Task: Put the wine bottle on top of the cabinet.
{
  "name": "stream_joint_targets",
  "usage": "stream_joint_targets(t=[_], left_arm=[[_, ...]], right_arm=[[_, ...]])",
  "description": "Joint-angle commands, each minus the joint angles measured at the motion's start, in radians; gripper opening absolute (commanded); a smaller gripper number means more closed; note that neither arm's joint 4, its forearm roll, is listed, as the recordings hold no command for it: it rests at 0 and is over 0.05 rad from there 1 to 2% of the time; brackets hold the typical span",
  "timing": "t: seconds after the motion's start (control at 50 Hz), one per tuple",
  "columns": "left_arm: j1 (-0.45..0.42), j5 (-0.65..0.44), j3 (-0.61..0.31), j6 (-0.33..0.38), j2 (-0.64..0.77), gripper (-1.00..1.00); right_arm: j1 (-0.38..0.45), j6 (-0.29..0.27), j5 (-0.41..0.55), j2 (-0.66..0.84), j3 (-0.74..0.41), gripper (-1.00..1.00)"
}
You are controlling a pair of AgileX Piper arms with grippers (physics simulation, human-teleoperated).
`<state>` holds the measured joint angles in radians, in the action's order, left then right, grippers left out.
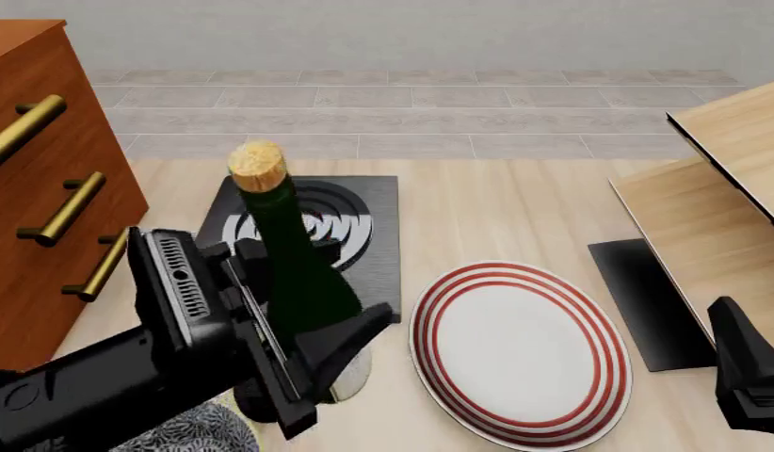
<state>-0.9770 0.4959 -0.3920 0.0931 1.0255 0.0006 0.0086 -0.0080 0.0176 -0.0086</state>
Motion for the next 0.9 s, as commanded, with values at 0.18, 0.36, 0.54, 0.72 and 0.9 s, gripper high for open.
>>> stream_joint_targets(t=[0.18,0.36,0.54,0.72,0.9], left_arm=[[0.1,-0.186,-0.082,0.045,-0.157,-1.0],[0.171,-0.268,-0.135,0.066,-0.221,-1.0],[0.214,-0.334,-0.177,0.074,-0.253,-1.0],[0.253,-0.389,-0.218,0.068,-0.282,-1.0],[0.309,-0.436,-0.262,0.08,-0.306,-1.0]], right_arm=[[0.0,0.0,0.0,0.0,0.0,1.0],[0.0,0.0,0.0,0.0,0.0,1.0],[0.0,0.0,0.0,0.0,0.0,1.0],[0.0,0.0,0.0,0.0,0.0,1.0],[0.0,0.0,0.0,0.0,0.0,1.0]])
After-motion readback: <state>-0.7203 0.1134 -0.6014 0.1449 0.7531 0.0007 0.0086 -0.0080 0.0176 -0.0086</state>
